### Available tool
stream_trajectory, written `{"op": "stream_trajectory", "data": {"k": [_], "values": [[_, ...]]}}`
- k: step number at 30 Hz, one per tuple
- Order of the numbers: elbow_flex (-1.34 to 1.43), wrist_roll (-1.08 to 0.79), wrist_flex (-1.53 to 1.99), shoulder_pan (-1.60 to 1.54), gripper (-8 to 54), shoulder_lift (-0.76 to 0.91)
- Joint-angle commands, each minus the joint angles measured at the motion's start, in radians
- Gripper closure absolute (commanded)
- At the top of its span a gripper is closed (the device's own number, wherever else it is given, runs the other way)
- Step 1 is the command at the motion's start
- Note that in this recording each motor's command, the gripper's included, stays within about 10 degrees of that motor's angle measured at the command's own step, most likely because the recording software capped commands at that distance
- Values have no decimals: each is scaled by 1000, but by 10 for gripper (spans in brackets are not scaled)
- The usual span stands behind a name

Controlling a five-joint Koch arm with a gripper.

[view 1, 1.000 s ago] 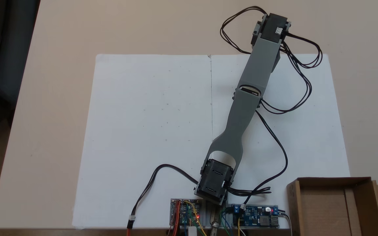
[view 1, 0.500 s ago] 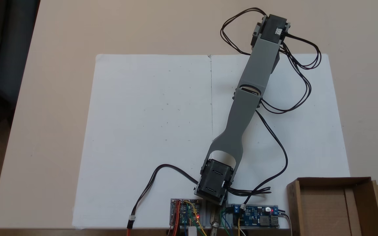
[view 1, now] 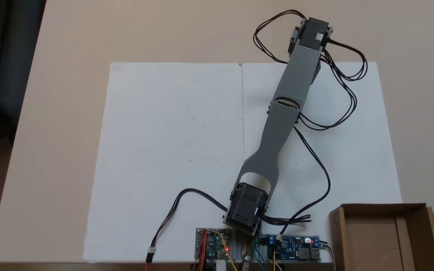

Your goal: Grasp a green dice and put it in the bin.

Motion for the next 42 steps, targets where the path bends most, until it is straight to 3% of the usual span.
{"op": "stream_trajectory", "data": {"k": [1, 42], "values": [[-61, -43, -32, 6, 11, 34], [-61, 21, -137, 9, 34, -92]]}}
